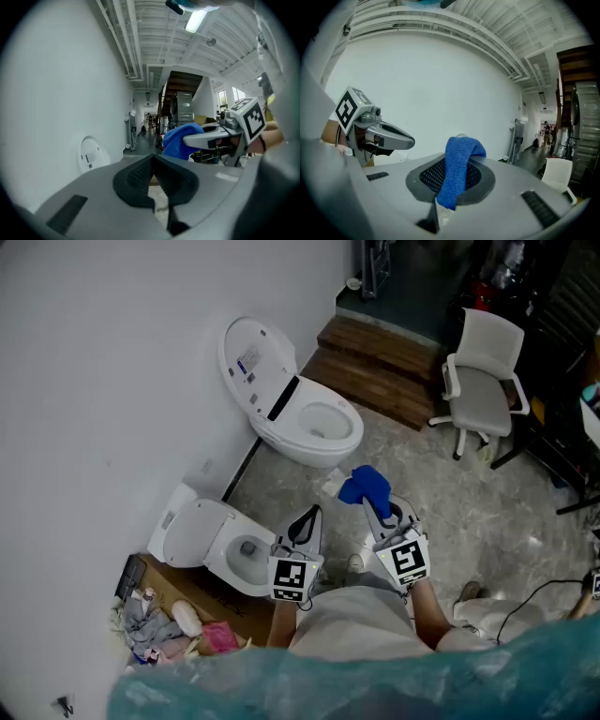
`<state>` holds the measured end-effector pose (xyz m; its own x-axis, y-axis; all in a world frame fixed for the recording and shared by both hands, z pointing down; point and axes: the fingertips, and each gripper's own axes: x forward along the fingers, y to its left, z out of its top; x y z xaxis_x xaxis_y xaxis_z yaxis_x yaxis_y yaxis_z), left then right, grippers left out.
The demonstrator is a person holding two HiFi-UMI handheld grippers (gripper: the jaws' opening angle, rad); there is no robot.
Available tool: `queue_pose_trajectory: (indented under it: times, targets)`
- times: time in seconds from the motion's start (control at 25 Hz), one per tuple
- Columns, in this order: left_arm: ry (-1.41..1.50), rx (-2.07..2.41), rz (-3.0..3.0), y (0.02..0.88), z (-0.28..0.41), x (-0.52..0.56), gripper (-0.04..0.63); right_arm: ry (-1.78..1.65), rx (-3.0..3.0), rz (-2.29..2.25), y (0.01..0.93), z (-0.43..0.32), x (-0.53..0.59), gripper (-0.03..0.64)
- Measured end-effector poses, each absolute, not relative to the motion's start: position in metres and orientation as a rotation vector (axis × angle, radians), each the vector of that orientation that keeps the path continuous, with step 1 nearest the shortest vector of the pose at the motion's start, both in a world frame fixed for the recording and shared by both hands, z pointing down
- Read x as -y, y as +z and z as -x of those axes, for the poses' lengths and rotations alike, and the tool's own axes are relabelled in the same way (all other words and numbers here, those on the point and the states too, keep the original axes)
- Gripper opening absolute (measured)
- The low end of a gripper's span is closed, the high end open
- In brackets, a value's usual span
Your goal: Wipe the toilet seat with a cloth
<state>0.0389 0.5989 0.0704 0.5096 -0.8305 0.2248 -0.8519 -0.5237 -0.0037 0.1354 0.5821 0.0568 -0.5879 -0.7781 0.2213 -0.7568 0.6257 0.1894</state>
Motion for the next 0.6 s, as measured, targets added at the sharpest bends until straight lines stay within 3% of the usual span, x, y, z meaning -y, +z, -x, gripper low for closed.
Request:
queue_pose_trajectory:
  times: [0.6]
  targets:
    - [0.326,1.637,-2.543,0.070,-0.047,-0.575,0.011,-0.074,2.609,-1.202,0.074,-0.168,-0.549,0.020]
